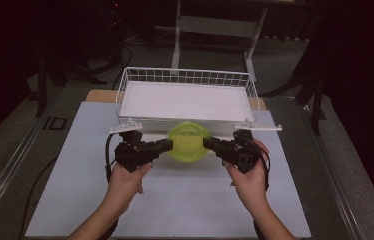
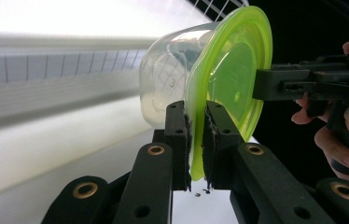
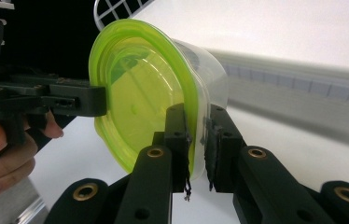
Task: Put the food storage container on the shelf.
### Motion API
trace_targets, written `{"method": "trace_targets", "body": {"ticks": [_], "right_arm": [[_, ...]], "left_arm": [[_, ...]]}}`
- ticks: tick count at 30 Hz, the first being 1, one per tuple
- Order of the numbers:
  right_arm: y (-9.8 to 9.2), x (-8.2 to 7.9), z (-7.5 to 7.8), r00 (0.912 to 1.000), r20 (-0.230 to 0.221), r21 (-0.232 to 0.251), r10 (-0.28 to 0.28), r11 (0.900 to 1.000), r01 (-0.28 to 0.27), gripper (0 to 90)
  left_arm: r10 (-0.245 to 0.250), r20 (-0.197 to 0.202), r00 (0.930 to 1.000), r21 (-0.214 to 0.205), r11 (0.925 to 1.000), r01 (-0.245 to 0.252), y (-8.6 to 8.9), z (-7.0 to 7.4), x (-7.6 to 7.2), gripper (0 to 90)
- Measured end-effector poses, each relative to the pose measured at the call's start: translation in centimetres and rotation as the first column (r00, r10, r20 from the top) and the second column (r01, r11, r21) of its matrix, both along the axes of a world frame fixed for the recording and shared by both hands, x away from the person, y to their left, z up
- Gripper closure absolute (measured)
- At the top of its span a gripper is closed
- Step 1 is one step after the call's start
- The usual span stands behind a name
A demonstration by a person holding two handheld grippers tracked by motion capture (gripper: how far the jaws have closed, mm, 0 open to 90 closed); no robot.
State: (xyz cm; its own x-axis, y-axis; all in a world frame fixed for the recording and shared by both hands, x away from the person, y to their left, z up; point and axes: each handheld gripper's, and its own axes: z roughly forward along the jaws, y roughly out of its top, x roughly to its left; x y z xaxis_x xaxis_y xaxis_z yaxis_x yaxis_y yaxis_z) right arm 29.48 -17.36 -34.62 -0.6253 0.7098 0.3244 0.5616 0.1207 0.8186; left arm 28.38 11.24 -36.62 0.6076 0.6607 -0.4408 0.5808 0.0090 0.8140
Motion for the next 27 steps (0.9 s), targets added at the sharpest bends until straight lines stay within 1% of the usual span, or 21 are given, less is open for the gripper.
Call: {"method": "trace_targets", "body": {"ticks": [3, 6, 9, 11, 14, 19, 21, 23, 26, 27], "right_arm": [[0.0, 0.5, 0.8, 1.0, 0.009, 0.002, -0.001, 1.0, 0.001, 80.4], [0.0, 1.2, 1.3, 1.0, 0.007, 0.0, -0.003, 1.0, 0.003, 80.4], [0.1, 1.6, 1.6, 1.0, 0.006, -0.001, -0.006, 1.0, 0.006, 80.4], [0.2, 2.0, 1.7, 1.0, 0.008, -0.01, -0.005, 0.9999, 0.005, 80.4], [0.4, 2.6, 1.9, 1.0, -0.002, -0.014, -0.003, 0.9999, 0.003, 80.4], [0.7, 3.2, 2.5, 1.0, 0.004, -0.015, -0.004, 0.9999, 0.004, 80.4], [0.8, 3.3, 2.6, 1.0, 0.006, -0.014, -0.005, 0.9999, 0.005, 80.4], [1.0, 3.8, 2.9, 1.0, 0.002, -0.004, -0.007, 1.0, 0.007, 80.5], [1.0, 4.5, 3.1, 0.9998, -0.008, -0.001, -0.019, 0.9998, 0.019, 80.5], [1.0, 4.8, 3.3, 0.9997, -0.013, 0.004, -0.022, 0.9998, 0.022, 80.5]], "left_arm": [[0.009, 0.016, 0.9998, 0.009, 0.9999, -0.009, -0.1, 0.7, 0.5, 81.8], [0.007, 0.016, 0.9999, 0.003, 1.0, -0.007, -0.1, 1.2, 1.1, 81.8], [0.009, 0.005, 0.9999, 0.0, 1.0, -0.009, -0.1, 1.3, 1.5, 81.7], [0.007, -0.01, 0.9999, -0.006, 1.0, -0.007, 0.1, 1.3, 1.9, 81.7], [0.011, -0.021, 0.9997, -0.013, 0.9999, -0.011, 0.3, 1.5, 2.4, 81.7], [0.013, -0.021, 0.9997, -0.023, 0.9996, -0.014, 0.6, 1.9, 3.1, 81.6], [0.019, -0.015, 0.9997, -0.019, 0.9996, -0.019, 0.6, 2.1, 3.2, 81.4], [0.023, -0.007, 0.9997, -0.008, 0.9997, -0.023, 0.7, 2.6, 3.8, 81.4], [0.029, -0.011, 0.9995, 0.005, 0.9996, -0.028, 0.6, 3.1, 4.7, 81.3], [0.03, -0.019, 0.9994, 0.002, 0.9995, -0.03, 0.6, 3.3, 5.0, 81.2]]}}
